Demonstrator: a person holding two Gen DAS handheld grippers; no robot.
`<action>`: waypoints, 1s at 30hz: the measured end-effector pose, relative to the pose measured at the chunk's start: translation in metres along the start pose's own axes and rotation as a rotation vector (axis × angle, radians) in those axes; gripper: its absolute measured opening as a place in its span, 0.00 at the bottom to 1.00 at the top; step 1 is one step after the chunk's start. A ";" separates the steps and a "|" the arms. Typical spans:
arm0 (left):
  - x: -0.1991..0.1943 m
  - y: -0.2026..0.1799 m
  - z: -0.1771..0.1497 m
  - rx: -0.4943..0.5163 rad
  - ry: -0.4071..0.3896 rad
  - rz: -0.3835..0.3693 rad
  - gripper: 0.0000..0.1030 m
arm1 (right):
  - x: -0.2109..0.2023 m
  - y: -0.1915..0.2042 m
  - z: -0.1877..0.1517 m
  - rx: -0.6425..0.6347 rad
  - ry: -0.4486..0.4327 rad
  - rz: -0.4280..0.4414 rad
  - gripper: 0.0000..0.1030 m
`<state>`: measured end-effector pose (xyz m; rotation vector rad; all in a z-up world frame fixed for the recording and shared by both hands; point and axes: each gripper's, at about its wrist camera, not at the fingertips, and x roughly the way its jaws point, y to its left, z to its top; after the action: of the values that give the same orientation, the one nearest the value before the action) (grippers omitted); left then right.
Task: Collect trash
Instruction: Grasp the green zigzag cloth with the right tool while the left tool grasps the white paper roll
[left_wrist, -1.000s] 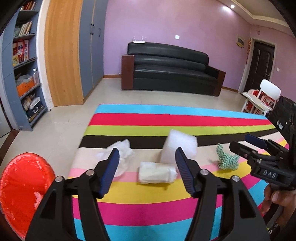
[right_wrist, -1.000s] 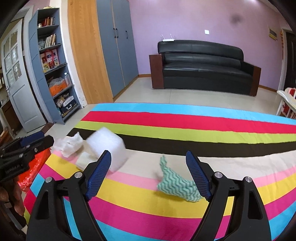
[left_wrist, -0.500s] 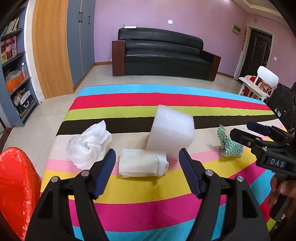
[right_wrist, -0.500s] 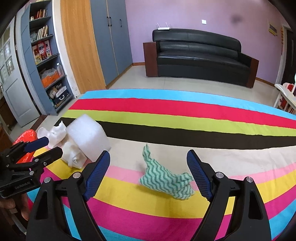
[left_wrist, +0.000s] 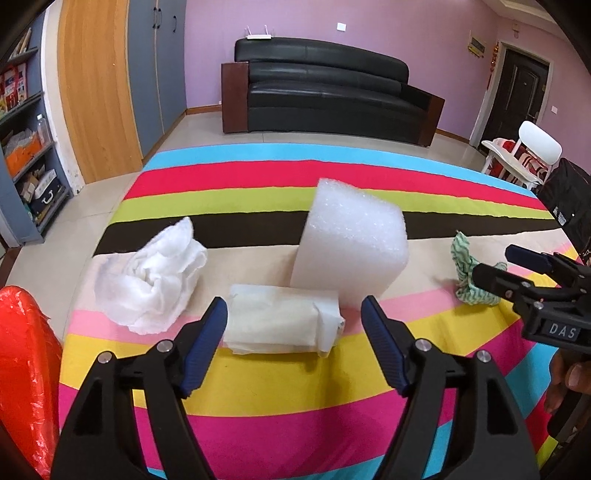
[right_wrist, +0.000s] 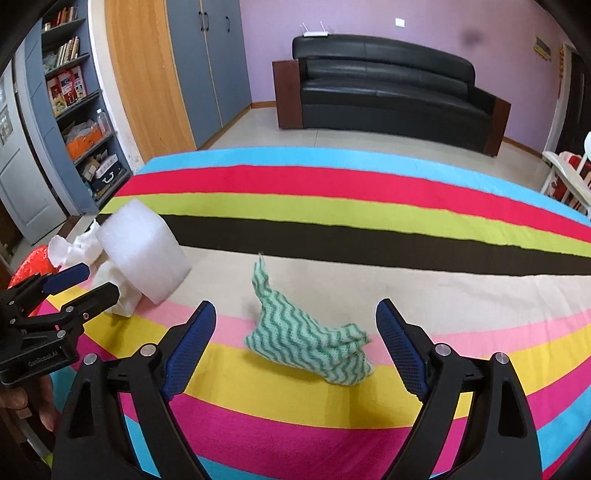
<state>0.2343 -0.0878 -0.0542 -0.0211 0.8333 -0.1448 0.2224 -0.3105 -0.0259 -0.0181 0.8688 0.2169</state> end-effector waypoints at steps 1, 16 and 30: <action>0.002 -0.001 0.000 0.005 0.006 0.005 0.70 | 0.003 0.002 -0.001 -0.007 0.011 -0.001 0.80; 0.007 0.001 -0.002 0.024 0.022 0.047 0.57 | 0.019 0.015 -0.011 -0.053 0.097 -0.017 0.45; -0.007 0.003 -0.003 0.040 0.001 0.052 0.34 | 0.000 0.014 -0.005 -0.049 0.027 0.017 0.36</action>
<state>0.2272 -0.0834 -0.0513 0.0386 0.8307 -0.1122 0.2157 -0.2976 -0.0279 -0.0598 0.8907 0.2541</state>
